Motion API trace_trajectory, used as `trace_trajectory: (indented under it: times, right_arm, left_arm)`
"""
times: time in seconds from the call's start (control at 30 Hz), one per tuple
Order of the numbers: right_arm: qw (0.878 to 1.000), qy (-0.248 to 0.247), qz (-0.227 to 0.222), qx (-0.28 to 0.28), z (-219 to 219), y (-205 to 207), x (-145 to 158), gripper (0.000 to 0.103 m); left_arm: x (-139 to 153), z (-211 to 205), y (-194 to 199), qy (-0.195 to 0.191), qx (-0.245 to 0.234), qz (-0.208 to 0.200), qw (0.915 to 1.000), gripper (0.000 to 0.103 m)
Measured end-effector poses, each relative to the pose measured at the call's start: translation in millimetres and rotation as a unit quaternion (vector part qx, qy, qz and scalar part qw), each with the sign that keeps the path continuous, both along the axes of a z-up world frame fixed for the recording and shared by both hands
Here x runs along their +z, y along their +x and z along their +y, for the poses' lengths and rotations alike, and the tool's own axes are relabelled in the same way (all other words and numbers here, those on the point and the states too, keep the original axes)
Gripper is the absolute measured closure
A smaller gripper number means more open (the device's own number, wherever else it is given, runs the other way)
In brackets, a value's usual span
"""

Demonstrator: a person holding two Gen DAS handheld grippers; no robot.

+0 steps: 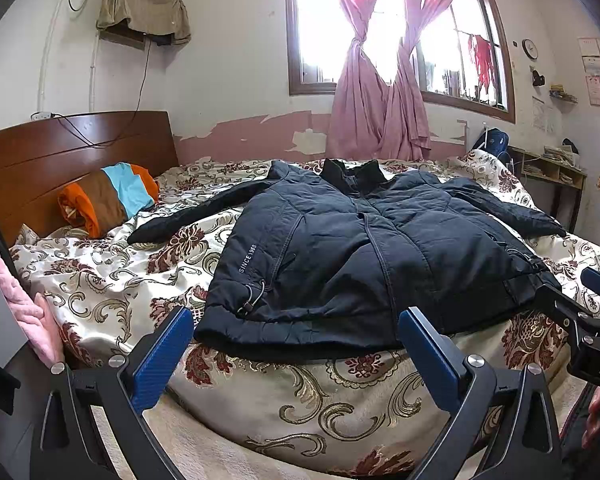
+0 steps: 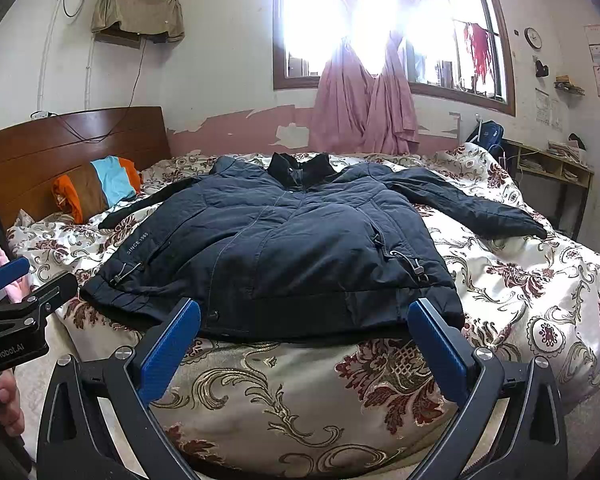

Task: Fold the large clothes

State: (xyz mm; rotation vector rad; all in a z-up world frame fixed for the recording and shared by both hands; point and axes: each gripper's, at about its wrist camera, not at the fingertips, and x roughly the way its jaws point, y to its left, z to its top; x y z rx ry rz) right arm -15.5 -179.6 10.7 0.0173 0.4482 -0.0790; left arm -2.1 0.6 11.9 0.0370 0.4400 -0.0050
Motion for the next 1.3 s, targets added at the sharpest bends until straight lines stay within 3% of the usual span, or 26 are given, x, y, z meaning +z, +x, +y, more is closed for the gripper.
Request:
trace_trajectory:
  times: [0.97, 1.3]
  right_arm:
    - [1.000, 0.001, 0.005, 0.000, -1.5, 0.8, -2.1, 0.001]
    - [0.999, 0.029, 0.035, -0.005, -21.3, 26.7, -5.9, 0.001]
  left_arm:
    - [0.4, 0.4, 0.6, 0.001, 0.000, 0.001, 1.0000, 0.000]
    - [4.7, -3.7, 43.1, -0.001, -0.014, 0.054, 0.9984, 0.000]
